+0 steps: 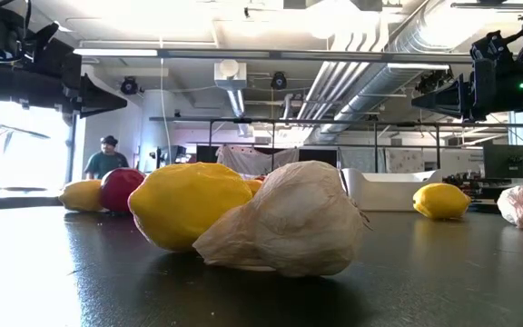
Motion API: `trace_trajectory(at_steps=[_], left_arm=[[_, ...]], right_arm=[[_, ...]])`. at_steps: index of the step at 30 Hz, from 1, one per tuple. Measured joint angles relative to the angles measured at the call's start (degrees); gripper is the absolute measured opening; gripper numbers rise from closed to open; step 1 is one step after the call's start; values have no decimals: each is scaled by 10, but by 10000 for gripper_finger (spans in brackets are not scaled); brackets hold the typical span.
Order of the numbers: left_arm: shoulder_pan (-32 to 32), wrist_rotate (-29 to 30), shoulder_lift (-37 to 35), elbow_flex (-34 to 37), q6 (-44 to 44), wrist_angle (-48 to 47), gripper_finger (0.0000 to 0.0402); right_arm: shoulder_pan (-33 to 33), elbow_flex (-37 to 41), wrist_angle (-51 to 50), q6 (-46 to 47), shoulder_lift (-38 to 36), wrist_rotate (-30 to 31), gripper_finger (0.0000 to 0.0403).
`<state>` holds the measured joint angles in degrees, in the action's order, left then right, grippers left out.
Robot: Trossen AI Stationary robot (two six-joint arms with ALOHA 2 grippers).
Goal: Sort produce into baskets
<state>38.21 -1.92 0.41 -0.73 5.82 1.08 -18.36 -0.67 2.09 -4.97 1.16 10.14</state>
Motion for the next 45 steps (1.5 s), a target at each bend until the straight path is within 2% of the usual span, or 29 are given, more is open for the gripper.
trace_trajectory(at_steps=[39,45], left_arm=[[0,0,0,0,0,0,1],[0,0,0,0,0,0,1]], right_arm=[[0,0,0,0,0,0,0],[-6,0,2,-85,0,15,0]])
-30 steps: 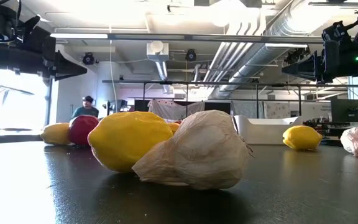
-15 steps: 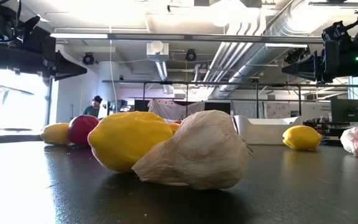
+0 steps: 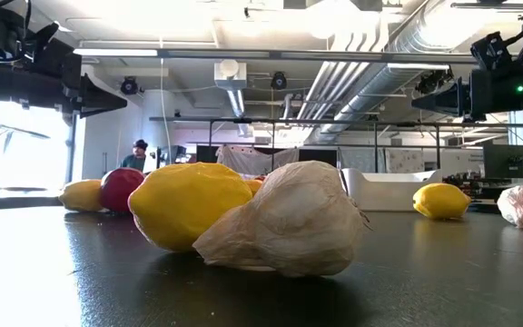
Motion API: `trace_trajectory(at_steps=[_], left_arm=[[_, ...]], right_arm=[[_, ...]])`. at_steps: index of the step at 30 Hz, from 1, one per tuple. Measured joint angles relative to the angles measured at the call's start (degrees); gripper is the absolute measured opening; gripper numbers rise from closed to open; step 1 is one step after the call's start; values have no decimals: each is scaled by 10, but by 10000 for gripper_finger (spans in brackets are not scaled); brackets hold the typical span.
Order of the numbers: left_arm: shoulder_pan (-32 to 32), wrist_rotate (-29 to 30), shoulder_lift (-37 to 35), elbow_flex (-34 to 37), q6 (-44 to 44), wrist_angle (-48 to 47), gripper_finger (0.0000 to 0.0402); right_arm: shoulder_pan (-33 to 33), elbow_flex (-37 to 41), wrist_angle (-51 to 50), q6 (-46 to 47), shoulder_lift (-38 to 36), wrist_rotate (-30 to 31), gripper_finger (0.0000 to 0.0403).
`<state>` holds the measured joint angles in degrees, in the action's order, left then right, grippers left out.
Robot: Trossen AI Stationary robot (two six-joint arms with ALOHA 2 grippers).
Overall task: Sort produce into baskets
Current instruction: Put the garlic into the white bin
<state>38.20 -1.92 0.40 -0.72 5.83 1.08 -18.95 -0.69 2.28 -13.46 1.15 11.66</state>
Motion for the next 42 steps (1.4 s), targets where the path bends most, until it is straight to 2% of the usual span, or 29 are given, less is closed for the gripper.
trace_trajectory(at_steps=[3,12,15,20,24,28,32,36,42], left_arm=[[0,0,0,0,0,0,1],[0,0,0,0,0,0,1],[0,0,0,0,0,0,1],[0,0,0,0,0,0,1],[0,0,0,0,0,0,1],[0,0,0,0,0,0,1],[0,0,0,0,0,0,1],[0,0,0,0,0,0,1],[0,0,0,0,0,0,1]], right_arm=[[-1,0,0,-34,0,0,0],[-1,0,15,-30,0,-16,0],[-1,0,38,5,0,-41,0],[-1,0,90,74,0,-41,0],[-1,0,96,169,0,-42,0],[-7,0,134,162,0,-30,0],[-4,-1,156,164,0,-83,0],[14,-35,97,164,10,-98,0],[44,-122,-10,172,95,-59,0]])
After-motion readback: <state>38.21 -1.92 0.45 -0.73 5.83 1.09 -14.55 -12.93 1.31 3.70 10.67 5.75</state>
